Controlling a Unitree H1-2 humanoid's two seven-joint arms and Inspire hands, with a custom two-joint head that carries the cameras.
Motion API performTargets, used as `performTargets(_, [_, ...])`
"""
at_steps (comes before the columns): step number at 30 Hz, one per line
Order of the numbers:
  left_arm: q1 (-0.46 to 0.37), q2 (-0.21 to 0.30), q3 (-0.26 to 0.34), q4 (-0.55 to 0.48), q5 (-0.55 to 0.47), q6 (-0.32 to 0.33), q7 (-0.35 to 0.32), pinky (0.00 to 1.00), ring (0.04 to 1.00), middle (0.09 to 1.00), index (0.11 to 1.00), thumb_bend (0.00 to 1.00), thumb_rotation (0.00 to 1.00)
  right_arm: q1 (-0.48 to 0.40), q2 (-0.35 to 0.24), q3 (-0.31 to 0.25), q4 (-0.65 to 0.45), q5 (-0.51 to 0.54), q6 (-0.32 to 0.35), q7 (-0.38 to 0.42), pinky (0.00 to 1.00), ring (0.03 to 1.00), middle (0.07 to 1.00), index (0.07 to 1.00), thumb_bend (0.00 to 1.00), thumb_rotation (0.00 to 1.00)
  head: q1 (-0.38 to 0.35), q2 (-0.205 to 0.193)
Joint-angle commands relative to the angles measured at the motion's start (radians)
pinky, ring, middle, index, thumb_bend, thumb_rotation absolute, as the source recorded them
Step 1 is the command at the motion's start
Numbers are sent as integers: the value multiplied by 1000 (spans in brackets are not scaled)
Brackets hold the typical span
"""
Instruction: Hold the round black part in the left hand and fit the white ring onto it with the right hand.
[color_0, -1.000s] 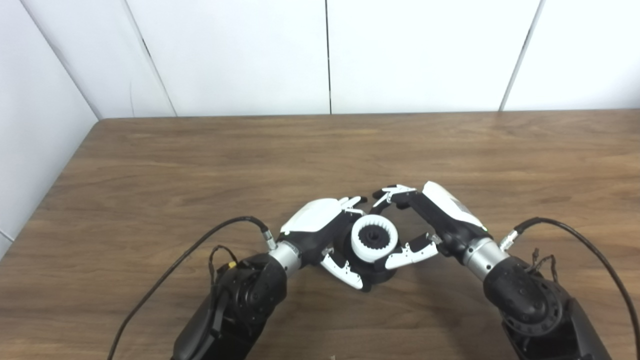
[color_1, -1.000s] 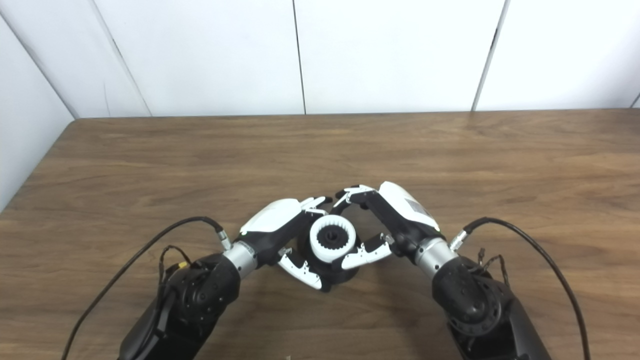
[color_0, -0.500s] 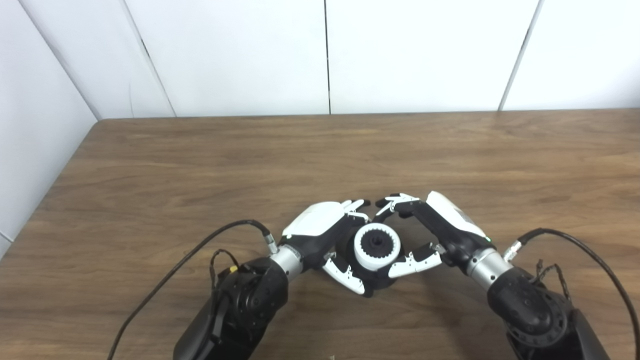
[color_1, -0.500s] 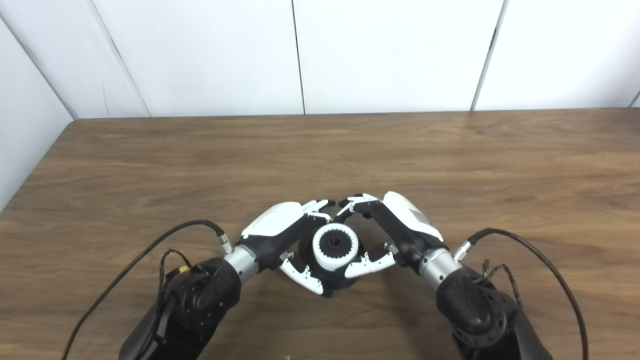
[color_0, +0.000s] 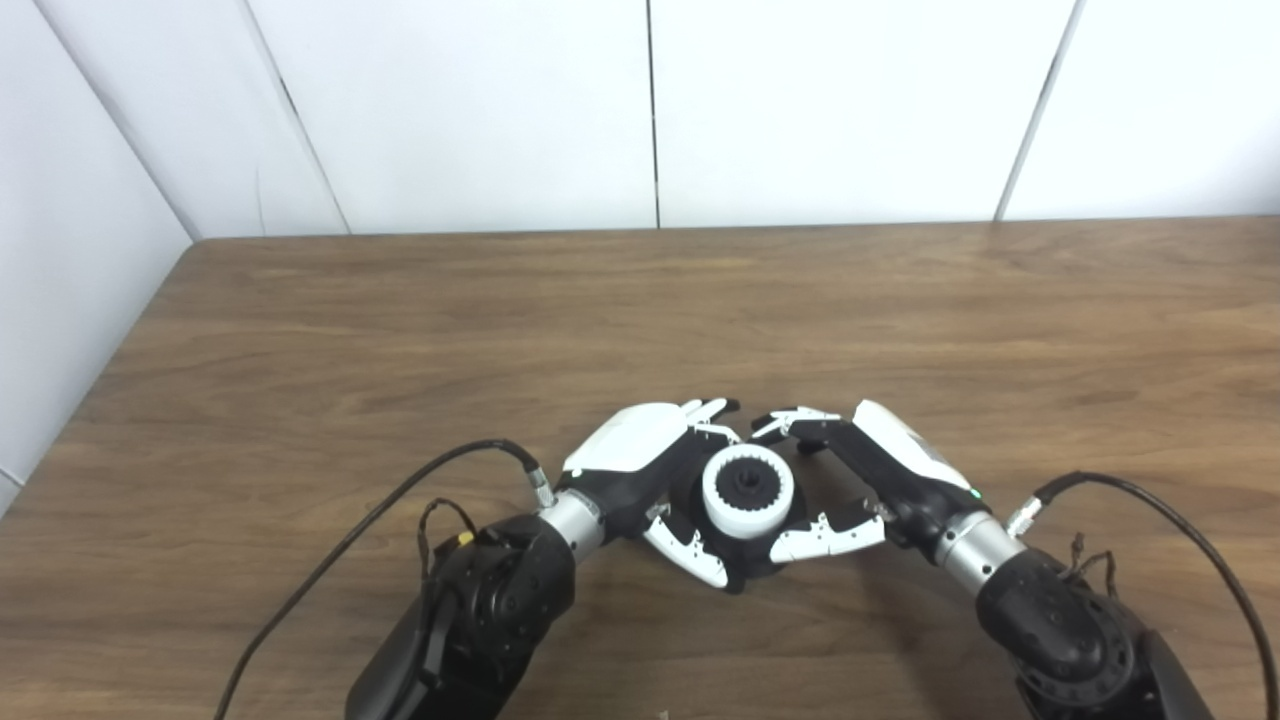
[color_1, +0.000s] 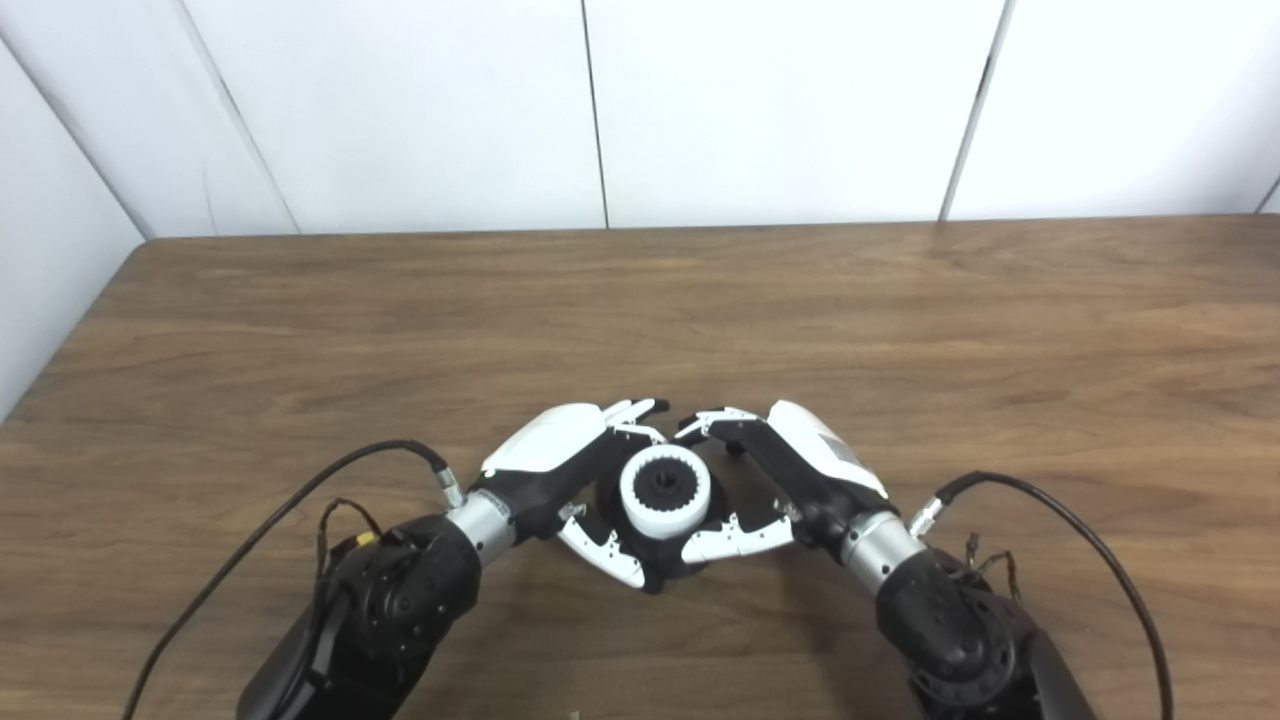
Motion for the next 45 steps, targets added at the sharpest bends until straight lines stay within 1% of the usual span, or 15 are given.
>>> performTargets(1, [-12, 5, -1, -14, 0, 15, -18, 948, 1000, 1000, 716, 920, 250, -26, -7, -11, -11, 8, -9, 8, 827, 926, 865, 774, 955, 447, 1, 0])
performTargets(5, [-14, 8, 0, -15, 2, 15, -20, 962, 1000, 1000, 765, 971, 274, -31, -8, -18, -10, 14, 0, 14, 840, 929, 873, 801, 975, 455, 1, -2])
performTargets(8, [-17, 11, 5, -14, -2, 19, -26, 964, 1000, 1000, 797, 996, 284, -32, -7, -23, -8, 17, 2, 13, 847, 926, 870, 804, 981, 456, 1, -5])
performTargets(13, [-17, 25, 21, -24, -11, 33, -47, 980, 1000, 1000, 864, 1000, 323, -33, -9, -31, -7, 14, 12, 11, 854, 932, 877, 799, 990, 471, -3, -11])
performTargets(16, [-13, 34, 36, -29, -20, 35, -53, 982, 1000, 1000, 886, 1000, 339, -35, -9, -35, -4, 16, 11, 8, 859, 933, 880, 796, 987, 477, -4, -15])
performTargets(21, [16, 47, 92, -36, -68, 24, -25, 945, 1000, 997, 908, 1000, 360, -25, -4, -67, 0, 47, -2, -11, 860, 924, 873, 796, 995, 502, -13, -23])
performTargets(24, [36, 55, 133, -46, -107, 31, -20, 944, 1000, 996, 919, 1000, 358, -19, 4, -91, 2, 65, 1, -19, 847, 914, 875, 805, 1000, 511, -17, -28])
performTargets(27, [47, 72, 161, -53, -123, 35, -20, 923, 1000, 994, 910, 1000, 368, -16, 7, -109, 10, 80, -13, -27, 841, 905, 871, 824, 984, 510, -22, -33])
performTargets(31, [61, 93, 210, -72, -153, 62, -20, 940, 1000, 997, 908, 1000, 365, -9, 6, -144, 21, 123, -21, -35, 855, 904, 869, 811, 979, 494, -27, -40])
performTargets(33, [69, 102, 236, -82, -177, 73, -17, 949, 1000, 998, 914, 1000, 346, -2, 4, -156, 22, 137, -24, -39, 849, 904, 874, 813, 969, 480, -31, -44])
performTargets(37, [86, 130, 277, -108, -217, 96, -21, 935, 1000, 1000, 915, 1000, 326, 13, 3, -181, 13, 163, -14, -47, 849, 908, 883, 814, 975, 483, -35, -52])
performTargets(39, [100, 134, 302, -114, -245, 100, -10, 924, 1000, 1000, 908, 970, 332, 22, 5, -194, 12, 176, -19, -56, 849, 907, 887, 821, 965, 486, -37, -55])
performTargets(41, [119, 125, 332, -108, -274, 80, 22, 918, 1000, 997, 899, 939, 349, 32, 14, -208, 10, 188, -18, -68, 845, 904, 887, 823, 950, 484, -41, -60])
performTargets(43, [147, 91, 385, -98, -332, 52, 74, 943, 990, 979, 881, 852, 400, 45, 36, -228, 8, 213, -3, -88, 809, 884, 882, 826, 891, 512, -44, -63])
performTargets(45, [178, 38, 440, -87, -403, 11, 134, 952, 975, 967, 898, 764, 419, 58, 68, -261, 16, 267, 2, -103, 799, 882, 892, 839, 823, 525, -48, -68])
